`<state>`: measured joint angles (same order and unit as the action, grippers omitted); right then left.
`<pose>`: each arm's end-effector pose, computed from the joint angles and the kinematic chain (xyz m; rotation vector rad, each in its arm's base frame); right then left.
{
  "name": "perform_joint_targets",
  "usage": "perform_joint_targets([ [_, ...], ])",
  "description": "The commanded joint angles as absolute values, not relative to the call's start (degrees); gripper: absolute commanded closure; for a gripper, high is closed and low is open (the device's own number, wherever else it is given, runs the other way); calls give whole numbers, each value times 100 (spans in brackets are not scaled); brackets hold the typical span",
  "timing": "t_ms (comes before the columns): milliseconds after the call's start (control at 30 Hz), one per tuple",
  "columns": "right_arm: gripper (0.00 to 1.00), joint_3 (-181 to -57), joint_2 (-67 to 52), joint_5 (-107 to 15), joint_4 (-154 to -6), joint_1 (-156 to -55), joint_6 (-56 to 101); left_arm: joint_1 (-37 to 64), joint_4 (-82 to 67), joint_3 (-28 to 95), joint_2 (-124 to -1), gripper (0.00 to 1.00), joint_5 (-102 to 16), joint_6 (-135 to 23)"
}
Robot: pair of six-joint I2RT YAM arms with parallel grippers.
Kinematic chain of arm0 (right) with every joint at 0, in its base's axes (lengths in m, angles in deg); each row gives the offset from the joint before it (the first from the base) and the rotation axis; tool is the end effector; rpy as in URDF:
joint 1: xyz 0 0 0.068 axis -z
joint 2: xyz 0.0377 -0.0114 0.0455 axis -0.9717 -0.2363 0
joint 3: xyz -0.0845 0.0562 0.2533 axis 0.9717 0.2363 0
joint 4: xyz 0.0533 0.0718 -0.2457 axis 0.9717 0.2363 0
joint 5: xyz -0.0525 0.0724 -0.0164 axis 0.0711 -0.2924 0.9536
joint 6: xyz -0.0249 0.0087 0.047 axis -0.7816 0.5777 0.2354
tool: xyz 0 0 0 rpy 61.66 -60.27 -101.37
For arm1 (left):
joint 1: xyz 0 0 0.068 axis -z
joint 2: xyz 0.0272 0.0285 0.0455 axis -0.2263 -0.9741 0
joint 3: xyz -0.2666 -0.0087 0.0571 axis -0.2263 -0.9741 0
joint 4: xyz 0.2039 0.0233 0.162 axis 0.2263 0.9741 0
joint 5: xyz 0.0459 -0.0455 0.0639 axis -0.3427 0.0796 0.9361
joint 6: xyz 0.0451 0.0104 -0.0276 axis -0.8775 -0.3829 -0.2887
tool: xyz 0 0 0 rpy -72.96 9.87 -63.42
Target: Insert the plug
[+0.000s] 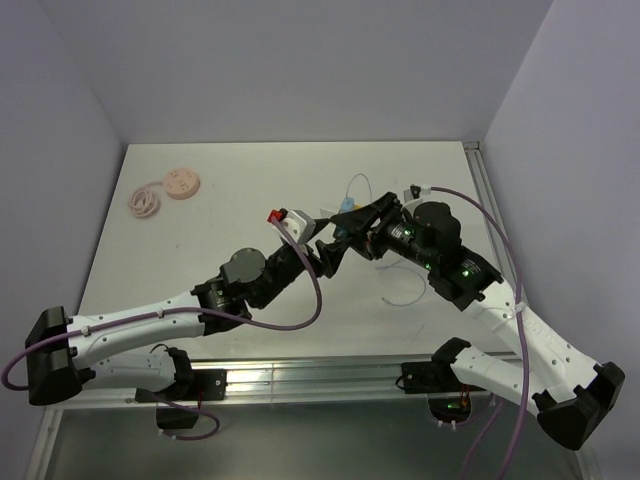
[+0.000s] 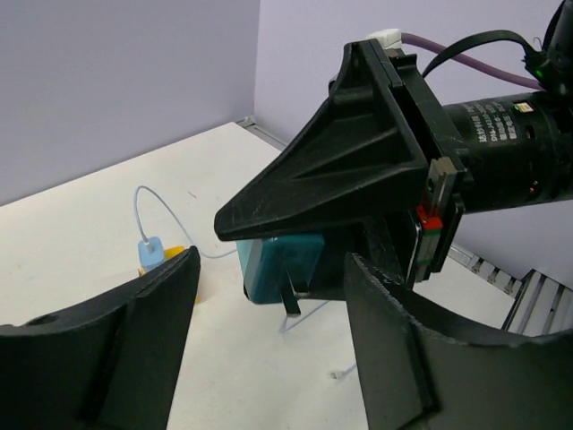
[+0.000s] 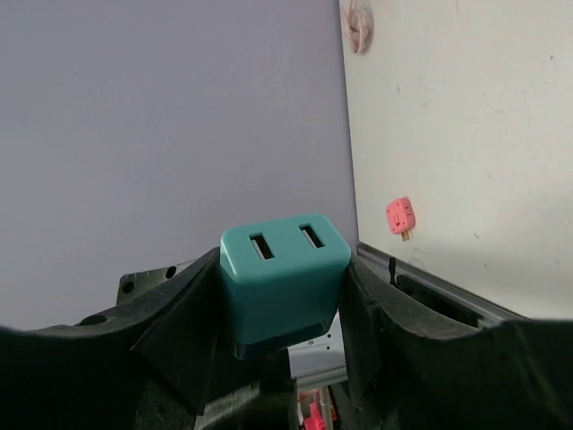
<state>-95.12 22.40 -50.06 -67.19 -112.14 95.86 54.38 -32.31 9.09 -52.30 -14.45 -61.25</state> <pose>0.1621 0.1256 0.3580 0.6396 2.0119 1.5377 0.1132 -0.2402 0.3561 0.4647 1.3866 -0.8117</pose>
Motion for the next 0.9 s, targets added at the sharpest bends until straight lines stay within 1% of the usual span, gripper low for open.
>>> perform_joint_targets([
  [0, 100, -9767, 2359, -4855, -6808, -11324, 9669, 5469, -3523, 1227, -5333, 34, -1332, -6298],
  [67, 100, -9776, 2342, -4864, -6843, -11377, 9686, 5469, -3461, 1306, -5413, 39, -1324, -6316],
  [100, 100, -9802, 2333, -4847, -6852, -11403, 9678, 5469, -3461, 1315, -5430, 44, -1324, -6325],
  [200, 100, -9846, 2324, -4776, -6808, -11500, 9660, 5469, -3488, 1324, -5466, 51, -1289, -6352],
  [267, 100, -9829, 2341, -4750, -6825, -11535, 9695, 5469, -3470, 1350, -5518, 52, -1253, -6360],
  [367, 100, -9881, 2350, -4706, -6852, -11623, 9687, 5469, -3409, 1421, -5632, 61, -1157, -6352],
  [433, 98, -9899, 2342, -4741, -6896, -11684, 9608, 5469, -3374, 1447, -5668, 100, -1130, -6378],
  [467, 89, -9942, 2307, -4828, -6896, -11694, 9433, 5469, -3408, 1430, -5624, 100, -1148, -6387],
  [500, 61, -9951, 2306, -4916, -6922, -11694, 9284, 5469, -3435, 1343, -5589, 100, -1165, -6430],
  [567, 37, -10030, 2263, -5196, -6818, -11650, 8634, 5460, -3444, 1228, -5362, 100, -1192, -6536],
  [600, 21, -10048, 2254, -5311, -6625, -11580, 8423, 5451, -3383, 1167, -5256, 100, -1253, -6562],
  [633, 18, -10048, 2245, -5765, -6554, -11362, 8029, 5364, -3226, 1018, -5002, 100, -1479, -6554],
  [667, 18, -10022, 2271, -5769, -6553, -11212, 7799, 5285, -3224, 947, -4861, 100, -1621, -6502],
  [700, 17, -9978, 2297, -6222, -6588, -11062, 7562, 5197, -3111, 851, -4694, 100, -1883, -6431],
  [733, 16, -9969, 2324, -6409, -6527, -10930, 7151, 5083, -3066, 641, -4518, 100, -2130, -6291],
  [800, 16, -9882, 2473, -7048, -6657, -10596, 6744, 4784, -3005, 420, -3956, 100, -2734, -6176],
  [867, 18, -9785, 2613, -7384, -6745, -10368, 6409, 4565, -2900, 165, -3474, 100, -3106, -6071],
])
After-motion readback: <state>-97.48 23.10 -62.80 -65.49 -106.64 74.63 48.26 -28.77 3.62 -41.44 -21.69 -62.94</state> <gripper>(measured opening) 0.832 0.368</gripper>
